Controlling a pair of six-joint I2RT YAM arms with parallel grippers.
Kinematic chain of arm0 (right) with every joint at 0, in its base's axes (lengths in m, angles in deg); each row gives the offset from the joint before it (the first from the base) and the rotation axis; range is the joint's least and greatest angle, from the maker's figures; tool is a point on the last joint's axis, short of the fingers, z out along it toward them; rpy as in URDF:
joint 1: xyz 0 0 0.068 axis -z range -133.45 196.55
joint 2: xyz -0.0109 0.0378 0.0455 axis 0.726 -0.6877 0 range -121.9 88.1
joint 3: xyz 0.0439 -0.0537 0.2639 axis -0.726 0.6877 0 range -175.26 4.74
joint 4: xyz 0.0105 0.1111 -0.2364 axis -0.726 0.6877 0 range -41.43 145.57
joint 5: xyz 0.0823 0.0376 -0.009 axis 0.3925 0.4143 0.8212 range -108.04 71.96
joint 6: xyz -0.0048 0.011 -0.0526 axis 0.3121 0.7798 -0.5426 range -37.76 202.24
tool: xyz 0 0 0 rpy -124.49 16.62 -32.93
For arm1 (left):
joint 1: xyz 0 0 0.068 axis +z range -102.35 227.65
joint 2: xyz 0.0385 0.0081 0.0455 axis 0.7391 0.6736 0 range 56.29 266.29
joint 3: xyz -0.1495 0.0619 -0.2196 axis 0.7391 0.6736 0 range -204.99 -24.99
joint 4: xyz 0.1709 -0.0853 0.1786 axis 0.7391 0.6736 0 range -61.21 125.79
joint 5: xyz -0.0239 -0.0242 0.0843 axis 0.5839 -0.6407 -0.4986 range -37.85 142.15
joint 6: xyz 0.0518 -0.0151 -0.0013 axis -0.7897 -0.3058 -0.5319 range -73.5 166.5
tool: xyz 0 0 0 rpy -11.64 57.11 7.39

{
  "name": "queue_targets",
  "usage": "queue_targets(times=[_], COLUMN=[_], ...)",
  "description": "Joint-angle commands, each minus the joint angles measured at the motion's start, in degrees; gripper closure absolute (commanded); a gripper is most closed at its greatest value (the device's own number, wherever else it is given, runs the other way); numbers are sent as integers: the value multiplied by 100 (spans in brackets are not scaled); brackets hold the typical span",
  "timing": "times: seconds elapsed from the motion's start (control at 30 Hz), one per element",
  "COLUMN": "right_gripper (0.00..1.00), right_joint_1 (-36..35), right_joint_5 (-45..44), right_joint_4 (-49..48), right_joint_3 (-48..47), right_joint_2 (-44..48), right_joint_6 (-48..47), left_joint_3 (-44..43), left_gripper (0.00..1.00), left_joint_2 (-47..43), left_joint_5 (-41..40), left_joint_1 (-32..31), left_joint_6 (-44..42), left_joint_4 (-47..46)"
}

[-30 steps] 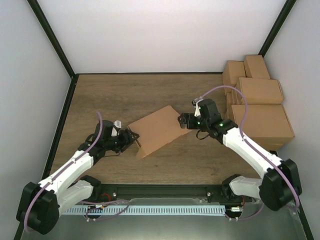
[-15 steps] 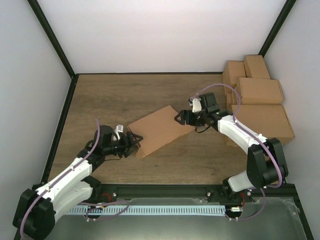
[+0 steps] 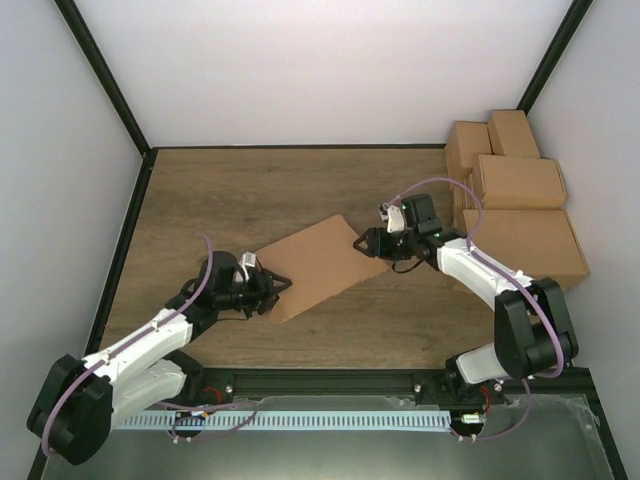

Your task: Fold the paper box

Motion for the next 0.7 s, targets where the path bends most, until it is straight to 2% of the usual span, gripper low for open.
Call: queue_targets(times=[0.0, 0.13, 0.3, 0.47, 0.53, 0.67], right_gripper=[48, 49, 47, 47, 48, 48], right_joint_1=[-45, -50, -49, -49, -49, -51], right_joint_5=[462, 134, -430, -565, -578, -597], right_joint_4=[-118, -72, 147, 174, 99, -105], right_joint_3=[275, 458, 432, 565, 690, 926], right_joint_2=[176, 194, 265, 263, 255, 208], right_joint_6=[129, -22, -238, -341, -342, -300], left_joint_3=[-202, -421, -506, -759, -671, -247], left_gripper=[52, 50, 37, 33, 34, 38], left_joint_2=[19, -117, -275, -299, -329, -163], left_joint_5=[-301, -698, -906, -1433, -1500, -1243], left_joint_1=[-58, -59, -58, -59, -59, -56], left_joint_6=[-368, -844, -1102, -1564, -1621, -1518], left_joint_4=[265, 1184, 1690, 2455, 2385, 1618])
